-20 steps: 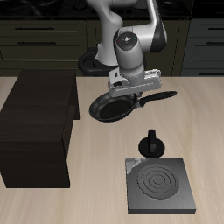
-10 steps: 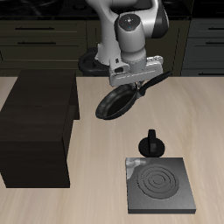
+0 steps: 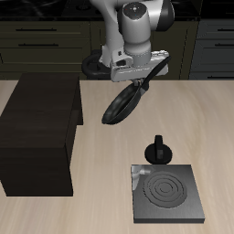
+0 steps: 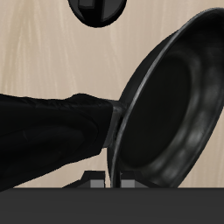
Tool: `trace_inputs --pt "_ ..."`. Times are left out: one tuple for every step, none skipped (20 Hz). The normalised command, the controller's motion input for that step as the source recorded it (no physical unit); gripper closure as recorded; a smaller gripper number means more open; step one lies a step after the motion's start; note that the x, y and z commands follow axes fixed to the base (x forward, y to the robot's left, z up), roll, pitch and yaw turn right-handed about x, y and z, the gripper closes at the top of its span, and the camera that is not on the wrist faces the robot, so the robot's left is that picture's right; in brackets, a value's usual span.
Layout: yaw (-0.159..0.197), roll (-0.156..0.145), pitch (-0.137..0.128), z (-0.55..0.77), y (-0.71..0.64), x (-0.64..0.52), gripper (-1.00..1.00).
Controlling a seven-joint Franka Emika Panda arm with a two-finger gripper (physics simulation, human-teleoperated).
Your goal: Place the frypan on top of the shelf
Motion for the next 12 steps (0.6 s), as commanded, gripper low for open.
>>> trace_inputs --pt "-0.040 -0.022 0.002 0.16 -0.06 0.02 1.00" --pt "-0.032 -0.006 -0.072 0.52 -0.08 -0.02 1.00" --pt "0.021 -0.016 -0.095 0.41 -0.01 -0.05 1.00" --pt "-0.026 0.021 -0.010 0.28 0.09 -0.01 1.00" --pt "0.016 -0.004 -0.075 0.42 0.02 -0.08 1.00" --pt "0.000 0.000 0.000 -0.03 0.07 -0.02 1.00" --pt "0.005 -0.016 -0.117 0.70 0.01 -0.08 1.00" --pt "0.001 -0.003 -0.063 0.36 0.05 -0.04 1.00" --pt "0.017 -0.029 -0.067 0.33 0.00 -0.01 1.00" --pt "0.019 -0.013 -0.045 0.29 0.03 0.01 1.00" --pt "0.000 0.000 0.000 0.01 0.02 -0.02 1.00" --pt "0.030 -0.034 -0.084 0.57 -0.01 -0.02 1.00"
